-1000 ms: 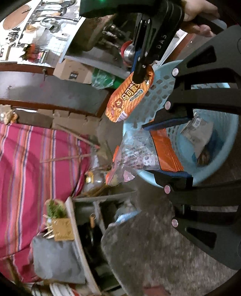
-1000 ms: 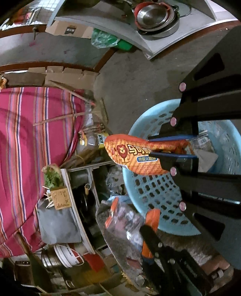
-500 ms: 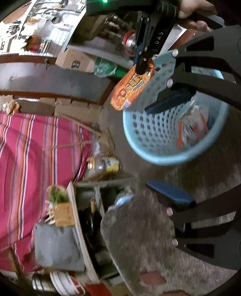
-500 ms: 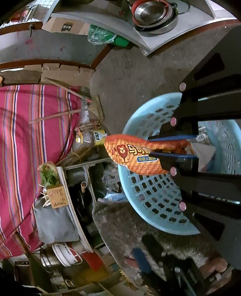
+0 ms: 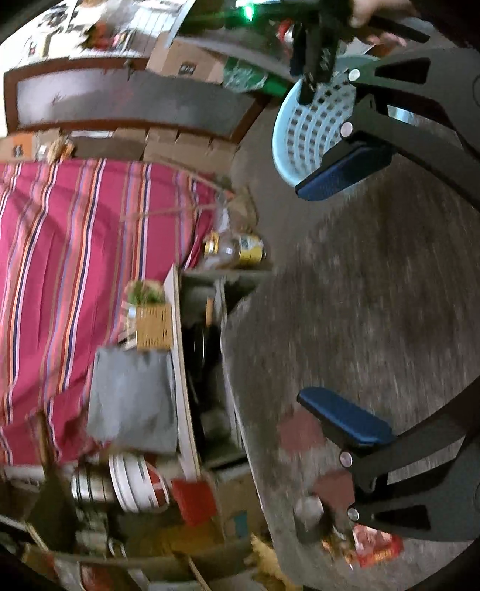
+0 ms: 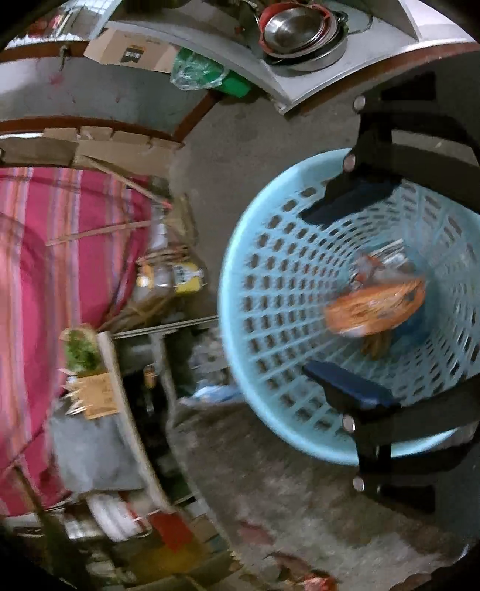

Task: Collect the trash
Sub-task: 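Move both open tools back over the table toward the remaining trash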

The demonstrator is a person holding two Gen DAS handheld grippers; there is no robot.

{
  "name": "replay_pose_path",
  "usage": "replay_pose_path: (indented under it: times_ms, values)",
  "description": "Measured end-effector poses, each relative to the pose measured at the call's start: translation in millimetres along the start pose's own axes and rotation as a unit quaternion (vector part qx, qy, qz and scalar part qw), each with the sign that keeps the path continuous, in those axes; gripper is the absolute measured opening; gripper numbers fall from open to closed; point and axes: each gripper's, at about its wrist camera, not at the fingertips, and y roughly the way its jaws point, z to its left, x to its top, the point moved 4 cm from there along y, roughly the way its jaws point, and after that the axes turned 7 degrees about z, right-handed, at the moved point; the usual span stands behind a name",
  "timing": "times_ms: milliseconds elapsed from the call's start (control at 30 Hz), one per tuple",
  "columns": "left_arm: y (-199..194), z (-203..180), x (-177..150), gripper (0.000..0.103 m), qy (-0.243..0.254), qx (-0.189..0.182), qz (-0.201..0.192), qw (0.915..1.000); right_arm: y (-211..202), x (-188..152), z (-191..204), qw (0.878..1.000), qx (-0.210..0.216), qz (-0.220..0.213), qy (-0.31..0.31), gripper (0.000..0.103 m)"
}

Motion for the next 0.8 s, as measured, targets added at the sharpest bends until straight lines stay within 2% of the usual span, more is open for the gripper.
replay_pose_path:
  times_ms: [100,233,467,633,800]
  values:
    - [-7,33,-3,0.098,-0.019,0.015,-0.001,0.9997,-10,6,28,0.999,0.027,-0.025,-0.002,0.088]
    - [-14,79,-11,0.098,-0.037,0.054,-0.005,0.9978,-11,8,78,0.998,0.04,-0.035,-0.036,0.09]
    - [-18,158,-29,0.098,-0.069,0.107,0.018,0.9917,4,-1,164,0.993,0.056,-0.018,-0.098,0.09]
    - [-14,215,-47,0.098,-0.092,0.153,0.041,0.9831,12,-8,207,0.99,0.075,-0.005,-0.116,0.09]
    - [-14,255,-68,0.098,-0.12,0.164,0.065,0.977,19,-14,241,0.987,0.088,0.005,-0.137,0.09]
